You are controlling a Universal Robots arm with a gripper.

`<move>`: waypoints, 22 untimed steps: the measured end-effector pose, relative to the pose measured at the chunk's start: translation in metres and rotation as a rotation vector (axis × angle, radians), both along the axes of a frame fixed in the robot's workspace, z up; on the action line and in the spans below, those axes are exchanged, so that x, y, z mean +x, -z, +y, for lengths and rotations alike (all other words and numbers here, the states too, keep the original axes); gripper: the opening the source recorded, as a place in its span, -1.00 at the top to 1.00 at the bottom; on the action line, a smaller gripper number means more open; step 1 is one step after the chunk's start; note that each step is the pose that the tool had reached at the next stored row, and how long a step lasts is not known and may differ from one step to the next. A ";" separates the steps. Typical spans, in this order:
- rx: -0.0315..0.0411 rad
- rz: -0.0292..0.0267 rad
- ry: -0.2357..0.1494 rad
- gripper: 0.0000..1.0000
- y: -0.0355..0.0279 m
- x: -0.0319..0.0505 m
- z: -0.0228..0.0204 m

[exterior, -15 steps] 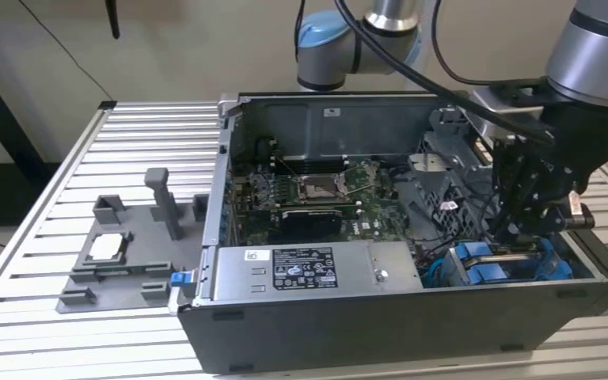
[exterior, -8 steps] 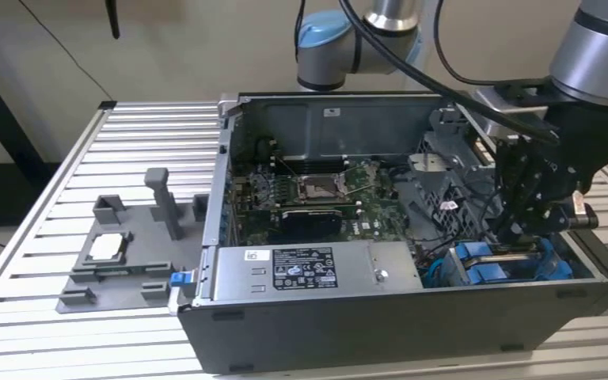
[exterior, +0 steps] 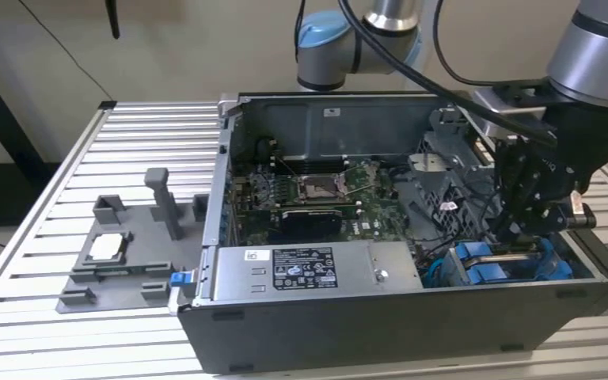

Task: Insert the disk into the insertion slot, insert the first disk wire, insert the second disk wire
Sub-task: 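Insert the second disk wire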

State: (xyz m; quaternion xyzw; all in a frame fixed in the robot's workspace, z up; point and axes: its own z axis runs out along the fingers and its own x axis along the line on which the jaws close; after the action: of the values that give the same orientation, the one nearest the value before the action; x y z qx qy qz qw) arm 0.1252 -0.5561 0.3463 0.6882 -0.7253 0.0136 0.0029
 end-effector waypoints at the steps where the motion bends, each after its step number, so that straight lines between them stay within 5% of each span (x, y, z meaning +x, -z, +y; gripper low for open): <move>1: 0.0001 0.0000 0.000 0.68 0.0003 0.0001 0.0005; 22: 0.0001 0.0000 0.000 0.68 0.0076 0.0030 0.0011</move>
State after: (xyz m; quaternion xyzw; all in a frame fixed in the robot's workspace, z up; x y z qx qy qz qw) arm 0.1283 -0.5550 0.3387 0.6882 -0.7253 0.0135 0.0029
